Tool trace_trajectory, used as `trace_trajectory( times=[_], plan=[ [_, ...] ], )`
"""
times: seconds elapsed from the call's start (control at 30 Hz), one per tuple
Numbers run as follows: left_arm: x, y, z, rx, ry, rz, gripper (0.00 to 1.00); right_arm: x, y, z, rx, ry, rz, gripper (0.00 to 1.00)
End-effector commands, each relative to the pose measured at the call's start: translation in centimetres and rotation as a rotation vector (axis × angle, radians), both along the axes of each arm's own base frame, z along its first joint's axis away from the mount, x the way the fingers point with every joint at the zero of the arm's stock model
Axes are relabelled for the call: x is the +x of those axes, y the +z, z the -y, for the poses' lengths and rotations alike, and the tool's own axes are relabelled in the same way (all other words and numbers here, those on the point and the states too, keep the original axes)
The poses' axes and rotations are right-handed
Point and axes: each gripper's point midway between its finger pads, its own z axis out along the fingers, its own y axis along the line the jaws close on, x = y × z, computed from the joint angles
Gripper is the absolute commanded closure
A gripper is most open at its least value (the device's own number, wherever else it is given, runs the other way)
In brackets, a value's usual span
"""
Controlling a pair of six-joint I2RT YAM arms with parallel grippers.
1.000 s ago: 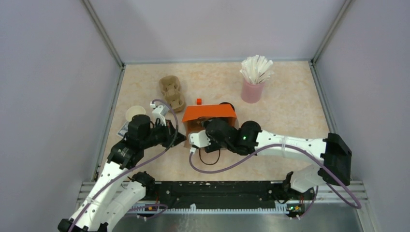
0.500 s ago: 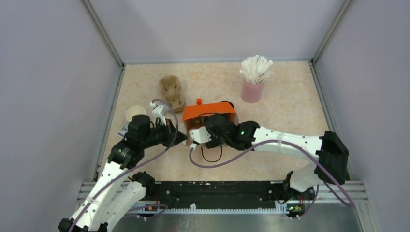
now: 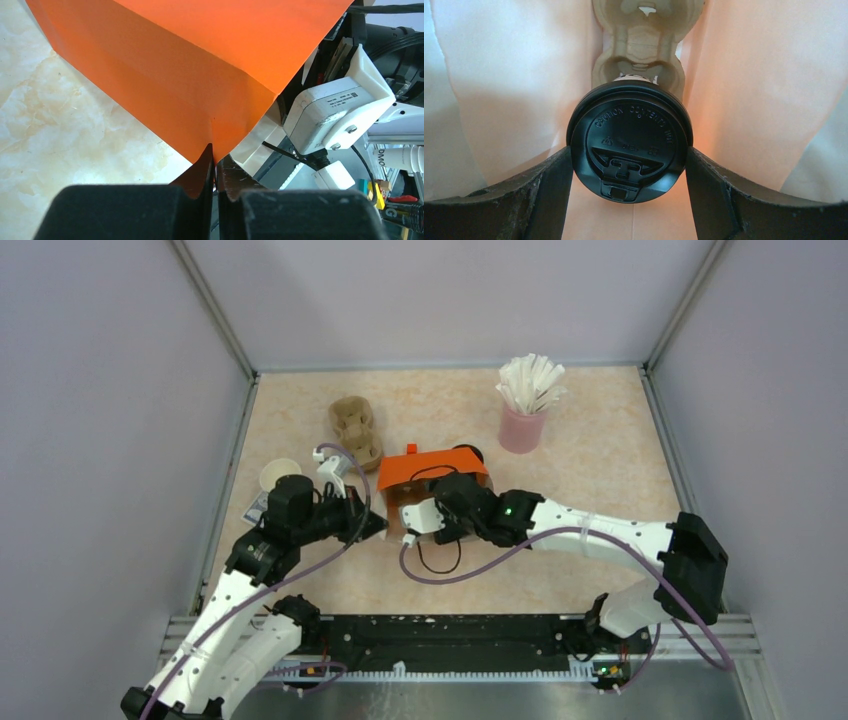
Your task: Pack the takeout coffee
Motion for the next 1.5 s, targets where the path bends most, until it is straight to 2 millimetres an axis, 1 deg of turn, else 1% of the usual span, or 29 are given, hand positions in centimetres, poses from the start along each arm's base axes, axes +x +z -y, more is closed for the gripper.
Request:
trace_trajectory(
  times=[0.0, 0.03, 0.17, 0.33, 0.37, 0.47, 0.53, 0.63, 0.77, 0.9, 1.03, 1.07, 1.1, 1.17, 1.2, 1.27, 1.37, 1.47],
  plan=[
    [0.5, 2.2, 0.3, -0.026, -0.009, 0.085, 0.92, 0.1, 1.2, -0.4, 0.034, 0.033, 0.025, 0.48],
    [0.6, 2.2, 0.4, -0.030, -0.011, 0.081, 0.91, 0.2, 1.3, -0.5, 0.037, 0.036, 0.035, 0.48],
    [0.7, 2.1, 0.5, -0.032, -0.015, 0.074, 0.91, 0.6, 3.4, -1.9, 0.091, 0.060, 0.055, 0.48],
    [0.7, 1.6, 0.2, -0.009, -0.009, 0.077, 0.91, 1.0, 4.7, -3.3, 0.114, 0.093, 0.067, 0.48],
    [0.7, 1.6, 0.2, -0.009, -0.009, 0.077, 0.91, 1.0, 4.6, -3.5, 0.113, 0.097, 0.062, 0.48],
    [0.6, 1.7, 0.1, -0.008, -0.005, 0.077, 0.92, 1.5, 4.0, -3.4, 0.105, 0.085, 0.070, 0.48],
    [0.5, 1.6, 0.1, -0.009, -0.003, 0.071, 0.92, 1.7, 3.7, -3.1, 0.121, 0.081, 0.064, 0.48],
    [0.4, 1.5, 0.0, -0.006, 0.000, 0.064, 0.92, 2.4, 2.9, -2.3, 0.083, 0.063, 0.075, 0.48],
    [0.5, 1.4, -0.3, 0.003, 0.017, 0.063, 0.93, 3.2, 3.0, -1.8, 0.091, 0.053, 0.079, 0.48],
    [0.6, 1.7, -0.2, -0.002, 0.020, 0.068, 0.92, 3.0, 2.1, -1.0, 0.068, 0.068, 0.068, 0.48],
    [0.8, 2.0, -0.1, -0.009, 0.027, 0.065, 0.90, 2.8, 1.9, -1.2, 0.071, 0.081, 0.057, 0.48],
    [0.9, 2.1, -0.1, -0.011, 0.028, 0.068, 0.89, 2.8, 1.9, -1.3, 0.074, 0.083, 0.060, 0.48],
    [1.0, 2.0, -0.2, -0.010, 0.033, 0.068, 0.85, 2.9, 2.0, -1.4, 0.080, 0.083, 0.066, 0.48],
    [1.2, 1.8, -0.3, 0.000, 0.050, 0.057, 0.72, 3.0, 2.1, -1.8, 0.090, 0.090, 0.070, 0.48],
    [1.2, 1.5, -0.4, 0.005, 0.059, 0.047, 0.69, 3.1, 2.2, -1.9, 0.095, 0.091, 0.071, 0.48],
    [1.2, 1.2, -0.5, 0.005, 0.068, 0.032, 0.65, 3.2, 2.3, -2.2, 0.104, 0.094, 0.078, 0.48],
    [1.3, 0.5, -0.7, 0.011, 0.089, 0.010, 0.58, 3.3, 2.3, -2.4, 0.109, 0.101, 0.083, 0.48],
    [1.6, 0.8, -0.8, 0.008, 0.105, 0.017, 0.56, 3.2, 2.1, -2.4, 0.104, 0.109, 0.080, 0.48]
  ],
)
